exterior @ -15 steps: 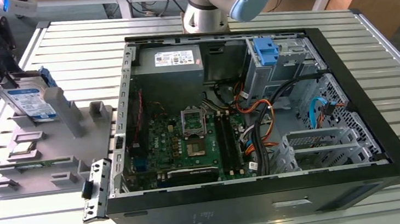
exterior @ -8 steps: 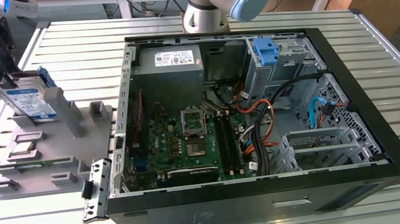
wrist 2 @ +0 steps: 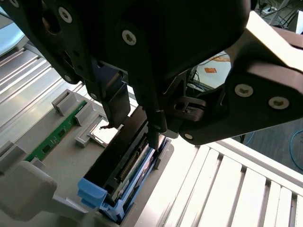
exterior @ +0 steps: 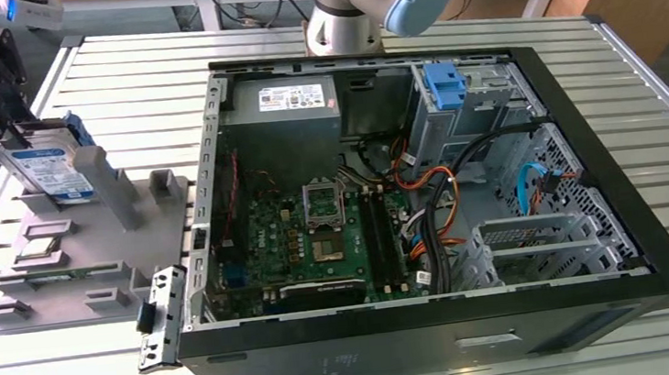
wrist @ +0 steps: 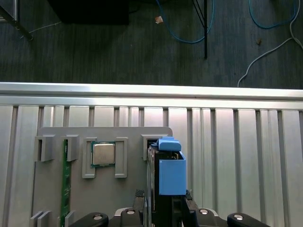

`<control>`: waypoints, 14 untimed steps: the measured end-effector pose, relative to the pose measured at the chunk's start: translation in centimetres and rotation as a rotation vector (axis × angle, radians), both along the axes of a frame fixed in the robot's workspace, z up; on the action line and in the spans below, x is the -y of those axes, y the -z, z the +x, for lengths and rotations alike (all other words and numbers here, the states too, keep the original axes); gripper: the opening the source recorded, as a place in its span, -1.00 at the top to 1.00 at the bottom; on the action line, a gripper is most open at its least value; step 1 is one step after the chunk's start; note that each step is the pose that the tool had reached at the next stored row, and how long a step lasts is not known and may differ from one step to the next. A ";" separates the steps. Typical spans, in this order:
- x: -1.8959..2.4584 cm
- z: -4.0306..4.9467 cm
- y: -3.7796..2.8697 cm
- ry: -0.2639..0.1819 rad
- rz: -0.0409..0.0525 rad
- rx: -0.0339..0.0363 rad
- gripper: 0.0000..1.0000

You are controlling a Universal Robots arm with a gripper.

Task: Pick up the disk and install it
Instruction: 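Pick up the disk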

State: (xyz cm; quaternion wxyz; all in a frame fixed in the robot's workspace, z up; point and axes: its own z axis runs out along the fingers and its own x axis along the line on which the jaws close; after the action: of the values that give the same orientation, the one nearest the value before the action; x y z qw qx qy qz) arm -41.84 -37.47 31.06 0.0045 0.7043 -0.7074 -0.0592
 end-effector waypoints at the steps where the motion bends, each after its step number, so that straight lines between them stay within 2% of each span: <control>1: 0.00 0.00 0.00 0.000 0.0000 0.0000 0.14; 7: 0.04 0.00 0.00 0.000 0.0000 0.0001 0.11; 8: 0.04 0.00 0.00 0.000 0.0000 0.0000 0.00; 9: 0.04 0.00 0.01 0.000 -0.0002 0.0006 0.00; 10: 0.05 0.00 0.03 0.000 -0.0003 0.0034 0.00; 14: 0.04 0.00 0.13 0.000 -0.0002 0.0222 0.00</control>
State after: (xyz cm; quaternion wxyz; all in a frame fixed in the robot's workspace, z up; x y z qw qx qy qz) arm -41.85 -37.51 30.94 -0.0033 0.7049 -0.7075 -0.0513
